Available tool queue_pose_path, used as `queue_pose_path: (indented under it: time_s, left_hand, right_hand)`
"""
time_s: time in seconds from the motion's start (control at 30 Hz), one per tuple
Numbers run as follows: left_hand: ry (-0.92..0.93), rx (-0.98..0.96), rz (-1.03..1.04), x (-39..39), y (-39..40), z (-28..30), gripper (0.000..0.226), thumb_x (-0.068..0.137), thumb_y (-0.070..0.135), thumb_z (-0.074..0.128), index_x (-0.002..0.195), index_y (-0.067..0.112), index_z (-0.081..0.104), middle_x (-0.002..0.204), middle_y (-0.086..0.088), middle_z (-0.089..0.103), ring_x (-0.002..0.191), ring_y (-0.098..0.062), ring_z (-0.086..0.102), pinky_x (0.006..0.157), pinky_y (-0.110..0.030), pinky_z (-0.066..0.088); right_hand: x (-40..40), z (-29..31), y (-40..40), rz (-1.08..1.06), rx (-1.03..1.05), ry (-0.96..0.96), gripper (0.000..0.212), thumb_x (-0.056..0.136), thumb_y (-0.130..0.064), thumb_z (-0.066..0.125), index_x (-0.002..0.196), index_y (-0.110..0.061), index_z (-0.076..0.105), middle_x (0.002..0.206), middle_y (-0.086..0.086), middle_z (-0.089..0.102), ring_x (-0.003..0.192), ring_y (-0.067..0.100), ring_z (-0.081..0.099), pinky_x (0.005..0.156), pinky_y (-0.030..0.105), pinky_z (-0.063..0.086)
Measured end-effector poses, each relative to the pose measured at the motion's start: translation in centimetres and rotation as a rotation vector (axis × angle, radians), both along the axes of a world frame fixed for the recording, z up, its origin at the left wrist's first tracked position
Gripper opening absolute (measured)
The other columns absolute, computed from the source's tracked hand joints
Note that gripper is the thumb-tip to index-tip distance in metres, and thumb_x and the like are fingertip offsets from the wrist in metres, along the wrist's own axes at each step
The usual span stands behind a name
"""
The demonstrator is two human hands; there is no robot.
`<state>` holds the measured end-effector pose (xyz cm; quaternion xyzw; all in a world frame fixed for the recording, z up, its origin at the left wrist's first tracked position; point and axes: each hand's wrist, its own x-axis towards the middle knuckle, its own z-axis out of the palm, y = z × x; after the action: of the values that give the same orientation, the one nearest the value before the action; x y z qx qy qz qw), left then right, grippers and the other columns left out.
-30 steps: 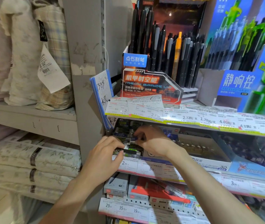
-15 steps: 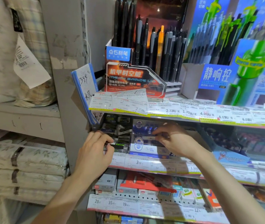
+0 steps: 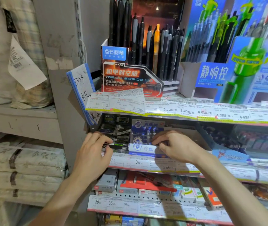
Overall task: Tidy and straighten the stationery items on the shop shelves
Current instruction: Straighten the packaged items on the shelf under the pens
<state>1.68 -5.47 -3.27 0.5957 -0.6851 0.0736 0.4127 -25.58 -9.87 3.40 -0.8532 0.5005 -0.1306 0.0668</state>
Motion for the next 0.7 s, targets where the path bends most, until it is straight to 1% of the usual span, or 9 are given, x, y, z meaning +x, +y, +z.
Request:
queue_pose_path:
  time_s: [0.1, 0.2, 0.3, 0.37, 0.4, 0.47, 0.57, 0.7]
  left_hand:
    - [-0.002, 0.002, -0.004, 0.1, 0.0, -0.2, 0.026, 0.082, 0.028, 0.048, 0.097, 0.020, 0.068, 0.092, 0.009, 0.055, 0.095, -0.014, 0.047, 0.072, -0.036, 0.049]
    - [0.000, -0.003, -0.021, 0.3, 0.1, -0.2, 0.026, 0.082, 0.027, 0.049, 0.096, 0.020, 0.069, 0.093, 0.010, 0.055, 0.096, -0.014, 0.048, 0.073, -0.035, 0.049]
    - [0.001, -0.009, -0.048, 0.4, 0.2, -0.1, 0.024, 0.083, 0.025, 0.050, 0.096, 0.020, 0.069, 0.093, 0.013, 0.055, 0.095, -0.011, 0.048, 0.075, -0.033, 0.047]
    - [-0.002, -0.011, -0.074, 0.7, 0.4, 0.0, 0.023, 0.085, 0.025, 0.051, 0.098, 0.020, 0.069, 0.094, 0.014, 0.054, 0.095, -0.009, 0.047, 0.078, -0.029, 0.044]
    - [-0.006, -0.012, -0.092, 0.8, 0.5, 0.1, 0.026, 0.085, 0.027, 0.049, 0.099, 0.020, 0.069, 0.094, 0.014, 0.054, 0.095, -0.008, 0.047, 0.079, -0.026, 0.043]
    - [-0.015, -0.006, -0.120, 1.0, 0.7, 0.2, 0.028, 0.086, 0.028, 0.047, 0.101, 0.019, 0.070, 0.096, 0.014, 0.055, 0.096, -0.007, 0.048, 0.082, -0.023, 0.040]
    - [-0.013, 0.010, -0.140, 1.2, 0.9, 0.4, 0.024, 0.087, 0.023, 0.053, 0.103, 0.018, 0.070, 0.099, 0.012, 0.058, 0.099, -0.006, 0.049, 0.085, -0.016, 0.037]
    - [-0.020, 0.027, -0.156, 1.4, 1.0, 0.6, 0.023, 0.088, 0.019, 0.055, 0.106, 0.018, 0.070, 0.101, 0.012, 0.059, 0.101, -0.005, 0.049, 0.087, -0.015, 0.038]
  right_hand:
    - [-0.2, 0.1, 0.0, -0.004, 0.010, -0.001, 0.030, 0.092, -0.022, 0.052, 0.110, -0.029, 0.074, 0.126, -0.019, 0.063, 0.117, 0.003, 0.057, 0.102, 0.028, 0.046]
    - [0.1, 0.1, -0.2, -0.009, -0.011, -0.013, 0.028, 0.091, -0.024, 0.051, 0.107, -0.031, 0.074, 0.120, -0.017, 0.066, 0.111, 0.005, 0.060, 0.098, 0.028, 0.048]
    - [1.0, 0.4, -0.7, -0.019, -0.055, -0.095, 0.027, 0.090, -0.023, 0.053, 0.105, -0.032, 0.073, 0.109, -0.012, 0.069, 0.097, 0.010, 0.063, 0.087, 0.026, 0.049]
    - [2.3, 0.7, -1.1, 0.011, -0.080, -0.140, 0.027, 0.090, -0.020, 0.055, 0.110, -0.029, 0.072, 0.107, -0.009, 0.070, 0.089, 0.011, 0.060, 0.080, 0.023, 0.045]
    - [3.2, 0.9, -1.3, 0.036, -0.089, -0.159, 0.027, 0.091, -0.019, 0.056, 0.112, -0.028, 0.072, 0.107, -0.008, 0.070, 0.088, 0.011, 0.059, 0.079, 0.022, 0.044]
    - [5.2, 1.4, -1.9, 0.076, -0.078, -0.174, 0.026, 0.095, -0.021, 0.056, 0.115, -0.027, 0.071, 0.110, -0.007, 0.070, 0.092, 0.013, 0.061, 0.081, 0.025, 0.047]
    - [8.4, 1.5, -3.2, 0.120, -0.016, -0.157, 0.023, 0.098, -0.027, 0.053, 0.115, -0.029, 0.068, 0.115, -0.006, 0.070, 0.101, 0.015, 0.064, 0.088, 0.032, 0.053]
    - [11.8, 1.3, -4.6, 0.175, -0.002, -0.095, 0.021, 0.097, -0.026, 0.055, 0.114, -0.025, 0.068, 0.115, -0.003, 0.069, 0.102, 0.017, 0.063, 0.085, 0.030, 0.052]
